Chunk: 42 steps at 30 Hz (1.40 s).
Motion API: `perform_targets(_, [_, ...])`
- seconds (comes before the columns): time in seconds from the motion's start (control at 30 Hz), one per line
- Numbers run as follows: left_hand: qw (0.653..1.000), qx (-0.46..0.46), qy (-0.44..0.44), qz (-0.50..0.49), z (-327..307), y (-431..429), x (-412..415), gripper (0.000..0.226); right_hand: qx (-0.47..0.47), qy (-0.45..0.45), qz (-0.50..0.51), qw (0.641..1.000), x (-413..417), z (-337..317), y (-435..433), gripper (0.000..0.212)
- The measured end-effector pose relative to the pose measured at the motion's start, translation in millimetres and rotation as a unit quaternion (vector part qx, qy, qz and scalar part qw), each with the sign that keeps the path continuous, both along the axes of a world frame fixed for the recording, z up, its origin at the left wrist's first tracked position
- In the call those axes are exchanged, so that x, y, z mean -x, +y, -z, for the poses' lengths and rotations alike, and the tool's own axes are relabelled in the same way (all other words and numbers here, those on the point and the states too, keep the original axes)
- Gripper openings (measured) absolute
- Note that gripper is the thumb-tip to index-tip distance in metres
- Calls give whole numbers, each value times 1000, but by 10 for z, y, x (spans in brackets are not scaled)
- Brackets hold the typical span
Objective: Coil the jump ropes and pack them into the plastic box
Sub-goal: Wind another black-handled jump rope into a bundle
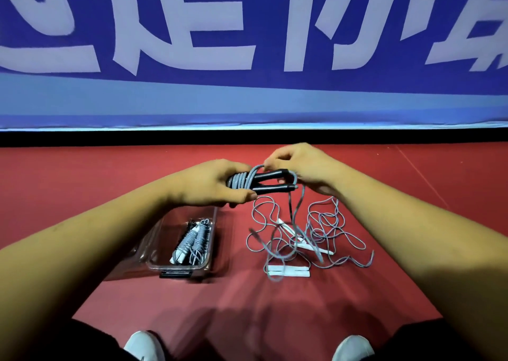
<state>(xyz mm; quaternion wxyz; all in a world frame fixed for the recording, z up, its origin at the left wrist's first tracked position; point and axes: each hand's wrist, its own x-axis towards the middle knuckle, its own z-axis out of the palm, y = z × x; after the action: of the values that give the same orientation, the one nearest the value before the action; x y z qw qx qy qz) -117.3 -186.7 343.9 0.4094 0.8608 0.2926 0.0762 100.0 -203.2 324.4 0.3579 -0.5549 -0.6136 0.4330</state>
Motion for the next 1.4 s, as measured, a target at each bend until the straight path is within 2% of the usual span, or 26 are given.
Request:
perform_targets(0.13, [991,50,-104,-74,30,-17,-57,12,100,164,-17,981,89,224,-42,21])
perform_targets(0.23, [964,65,-201,-164,-19,64,-75,27,131,164,-63,976,211,276,-70,20])
perform_targets(0.33, [956,56,-210,-198,-46,156,-35,31,162,181,-91,966,253,222,-75,22])
perform_targets(0.4, [950,47,-205,-233,-36,242,26,24,164,137,-85,973,280,170,-92,19])
perform_targets(0.47, [941,21,-182,-286,-5,362,109,15,136,51,-60,988,314,141,-120,15])
perform_targets(0.57, [939,-50,-106,-324,77,499,196,28,60,-48,-34,996,369,84,-143,16])
perform_targets(0.7, [937,-163,37,-306,158,541,253,34,6,-129,-92,987,405,-56,-159,12])
perform_targets(0.77, [931,-224,145,-249,179,521,277,37,-39,-176,-103,978,396,-138,-149,14])
perform_targets(0.83, [910,-283,241,-186,190,431,251,37,-73,-201,-90,973,381,-208,-119,13])
perform_targets(0.9, [895,-318,279,-137,193,309,160,37,-102,-211,-76,969,353,-258,-84,14])
perform_targets(1.03, [913,-306,264,-47,173,133,-15,34,-142,-220,-41,964,223,-250,-22,11])
perform_targets(1.13, [931,-283,227,-48,167,111,-37,49,-152,-214,-35,964,151,-198,-4,10])
perform_targets(1.23, [944,-266,189,-38,167,118,-15,47,-153,-186,-40,970,125,-176,8,8])
perform_targets(1.33, [968,-221,121,-5,159,65,17,48,-111,-139,-35,983,61,-110,14,13])
perform_targets(1.4, [990,-132,33,-23,152,21,14,39,-34,-116,-23,992,-15,12,14,19])
